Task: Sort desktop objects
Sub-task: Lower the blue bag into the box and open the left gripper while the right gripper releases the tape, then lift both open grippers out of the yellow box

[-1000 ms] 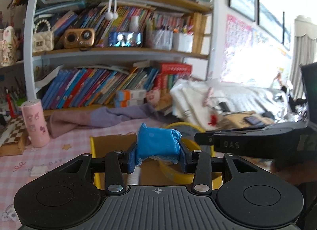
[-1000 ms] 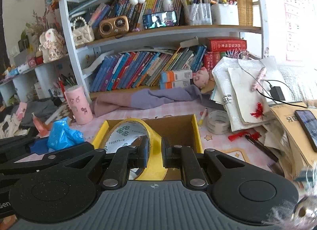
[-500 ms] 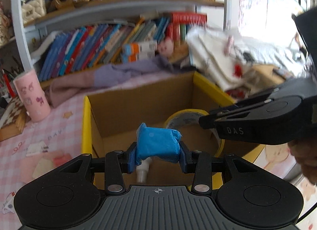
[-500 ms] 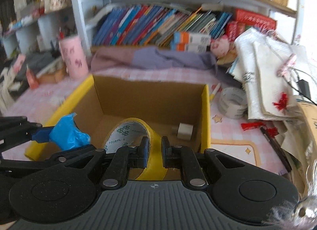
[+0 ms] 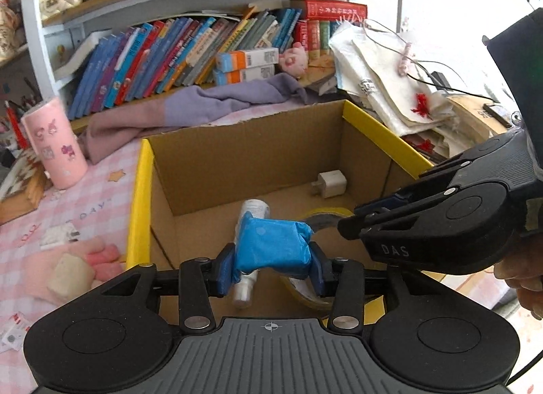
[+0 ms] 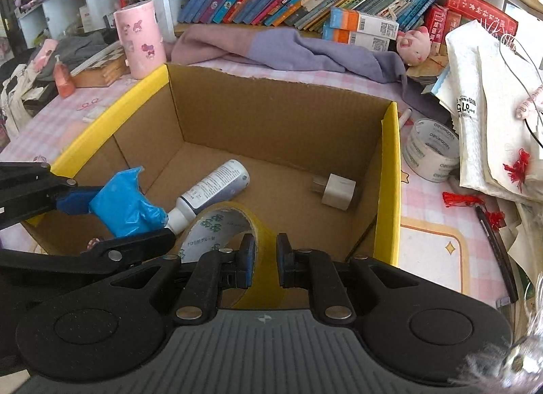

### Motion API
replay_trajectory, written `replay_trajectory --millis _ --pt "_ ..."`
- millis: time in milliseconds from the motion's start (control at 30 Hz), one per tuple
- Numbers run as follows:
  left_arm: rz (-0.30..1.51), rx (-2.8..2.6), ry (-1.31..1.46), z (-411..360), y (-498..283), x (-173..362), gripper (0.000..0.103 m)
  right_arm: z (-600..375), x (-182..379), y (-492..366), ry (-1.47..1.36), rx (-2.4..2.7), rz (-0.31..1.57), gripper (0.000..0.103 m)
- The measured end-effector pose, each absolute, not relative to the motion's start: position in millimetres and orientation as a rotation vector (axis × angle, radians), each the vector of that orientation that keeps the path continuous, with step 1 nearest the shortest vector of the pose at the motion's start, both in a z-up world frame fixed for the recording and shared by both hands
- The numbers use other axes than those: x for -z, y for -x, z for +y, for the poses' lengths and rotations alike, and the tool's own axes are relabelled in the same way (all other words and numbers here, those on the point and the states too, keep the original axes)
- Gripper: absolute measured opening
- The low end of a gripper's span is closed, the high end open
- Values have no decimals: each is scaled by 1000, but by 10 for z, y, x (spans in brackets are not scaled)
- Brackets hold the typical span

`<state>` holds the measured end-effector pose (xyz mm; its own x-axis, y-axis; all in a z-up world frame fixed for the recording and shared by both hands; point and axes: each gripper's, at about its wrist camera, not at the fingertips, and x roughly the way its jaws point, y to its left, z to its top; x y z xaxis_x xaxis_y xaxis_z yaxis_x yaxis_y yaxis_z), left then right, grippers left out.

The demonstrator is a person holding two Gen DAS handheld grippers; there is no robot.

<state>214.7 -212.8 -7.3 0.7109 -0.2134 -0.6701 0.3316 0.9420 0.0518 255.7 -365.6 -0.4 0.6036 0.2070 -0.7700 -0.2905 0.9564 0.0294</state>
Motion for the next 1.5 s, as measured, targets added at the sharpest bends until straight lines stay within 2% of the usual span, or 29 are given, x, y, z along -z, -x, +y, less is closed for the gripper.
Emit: replay_trajectory --millis 100,167,200,600,1033,1500 --pt "699 291 -179 -2115 -2089 35 55 -3663 -10 -2536 91 -289 869 14" --pt "689 281 -181 -2098 -2058 9 71 -3656 -28 -2524 99 -283 855 16" --pt "681 280 -182 -2091 -2038 -8 73 -3663 -41 -2513 98 -287 848 16" --pt "609 259 -189 -2047 -1702 -200 77 -3745 -251 -2236 18 -242 750 19" --pt "601 294 -133 -1694 -1218 -263 77 -3605 -507 -1525 -2 -139 617 19" --pt "633 367 -151 -1226 -787 -163 77 -3189 -339 -835 -21 -9 674 20"
